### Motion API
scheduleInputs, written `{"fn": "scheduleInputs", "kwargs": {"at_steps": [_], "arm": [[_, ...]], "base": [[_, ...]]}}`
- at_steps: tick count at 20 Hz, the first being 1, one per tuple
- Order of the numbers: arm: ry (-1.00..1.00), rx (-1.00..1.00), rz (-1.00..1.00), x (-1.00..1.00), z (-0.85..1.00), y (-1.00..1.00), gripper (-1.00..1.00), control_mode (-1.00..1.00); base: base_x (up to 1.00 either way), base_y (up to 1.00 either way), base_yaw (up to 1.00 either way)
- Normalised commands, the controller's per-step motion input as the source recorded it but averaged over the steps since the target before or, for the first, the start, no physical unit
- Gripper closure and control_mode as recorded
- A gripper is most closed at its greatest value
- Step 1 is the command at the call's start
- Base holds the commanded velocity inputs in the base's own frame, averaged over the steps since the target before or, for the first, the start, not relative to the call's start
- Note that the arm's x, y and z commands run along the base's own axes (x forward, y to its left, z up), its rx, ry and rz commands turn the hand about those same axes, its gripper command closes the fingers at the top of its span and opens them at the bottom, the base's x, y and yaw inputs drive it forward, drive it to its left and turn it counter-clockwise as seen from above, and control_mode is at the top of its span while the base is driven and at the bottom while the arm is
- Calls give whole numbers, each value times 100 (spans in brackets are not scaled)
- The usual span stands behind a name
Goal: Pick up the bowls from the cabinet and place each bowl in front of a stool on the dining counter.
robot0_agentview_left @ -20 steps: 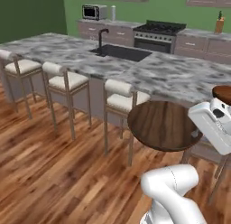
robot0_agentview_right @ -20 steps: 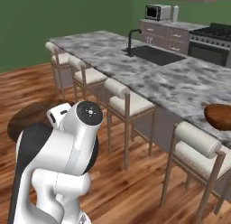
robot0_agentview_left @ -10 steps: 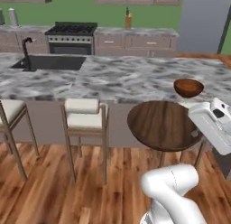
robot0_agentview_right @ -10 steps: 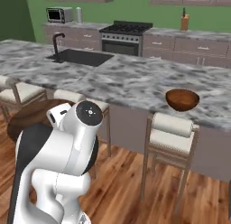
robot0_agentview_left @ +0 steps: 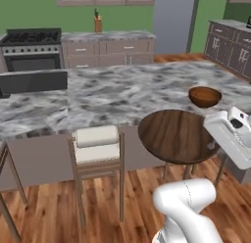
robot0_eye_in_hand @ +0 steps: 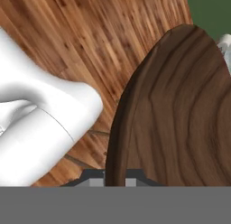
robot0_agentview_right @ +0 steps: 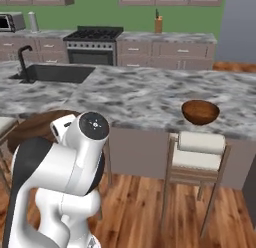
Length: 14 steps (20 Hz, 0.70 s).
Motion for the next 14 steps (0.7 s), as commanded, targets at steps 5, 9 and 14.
{"fn": "scheduleInputs", "kwargs": {"at_steps": [5,9,14], "arm": [[0,0,0,0,0,0,100,100],[0,0,0,0,0,0,100,100],[0,0,0,0,0,0,100,100]], "base": [[50,39,-7],[68,12,0],[69,1,4]]}}
